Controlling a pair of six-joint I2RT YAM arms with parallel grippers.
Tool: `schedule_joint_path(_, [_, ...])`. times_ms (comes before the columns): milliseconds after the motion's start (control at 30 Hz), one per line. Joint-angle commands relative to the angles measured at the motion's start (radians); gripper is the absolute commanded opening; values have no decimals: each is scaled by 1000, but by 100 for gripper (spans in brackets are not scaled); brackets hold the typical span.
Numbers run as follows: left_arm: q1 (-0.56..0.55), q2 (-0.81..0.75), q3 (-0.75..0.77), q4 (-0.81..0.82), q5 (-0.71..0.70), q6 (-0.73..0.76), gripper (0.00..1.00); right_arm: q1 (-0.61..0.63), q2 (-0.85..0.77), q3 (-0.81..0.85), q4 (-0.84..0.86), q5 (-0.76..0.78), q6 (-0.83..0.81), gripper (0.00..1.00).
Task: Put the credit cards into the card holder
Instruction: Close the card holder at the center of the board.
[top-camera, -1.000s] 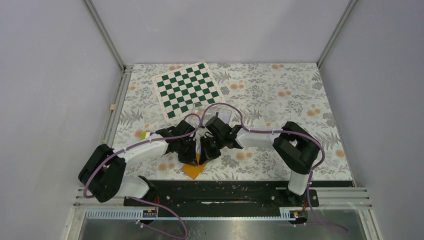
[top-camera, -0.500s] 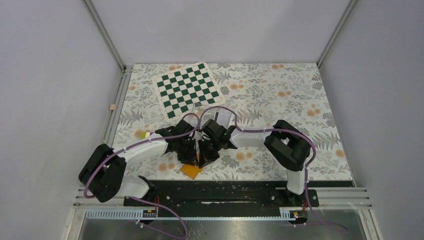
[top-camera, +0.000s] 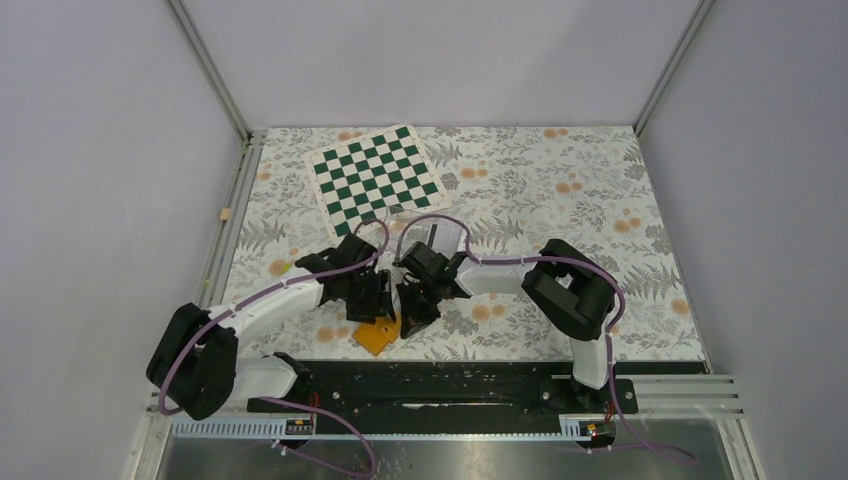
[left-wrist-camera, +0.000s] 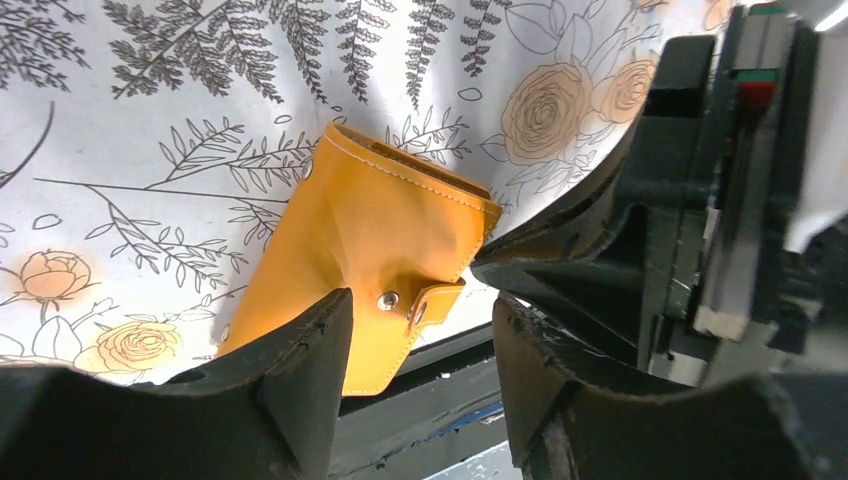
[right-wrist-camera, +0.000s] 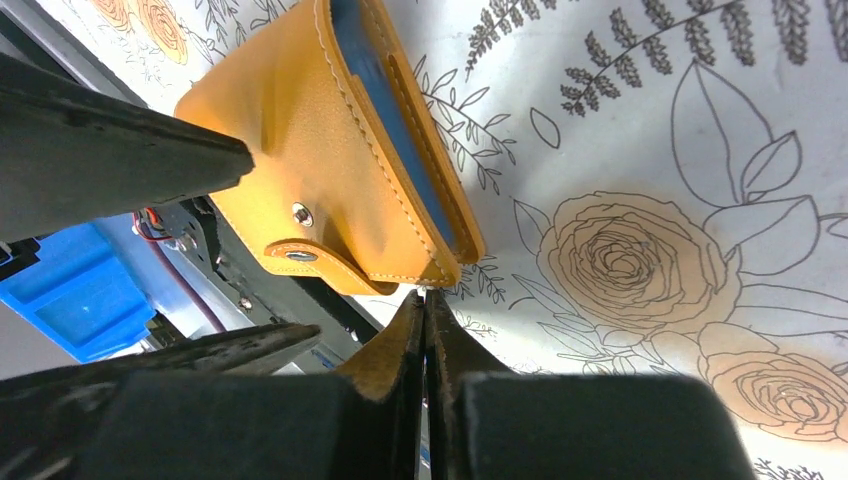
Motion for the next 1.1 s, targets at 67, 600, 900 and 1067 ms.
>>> schedule_joint_path(67, [98,-103,22,10,80,40,56,10,-85,-23,-10,59,-23,0])
schedule_joint_path(600, [237,50,-103,105,226,-30,48,-30,-83,9,-5,16,43,16])
schedule_joint_path(900, [230,-114,-272,199,302,-205,33,-66,-55,31,-14,-8,39,17])
schedule_joint_path(1067, [222,-216,-242,145,243,-203,37,-73,-89,20,-35,7,25,17])
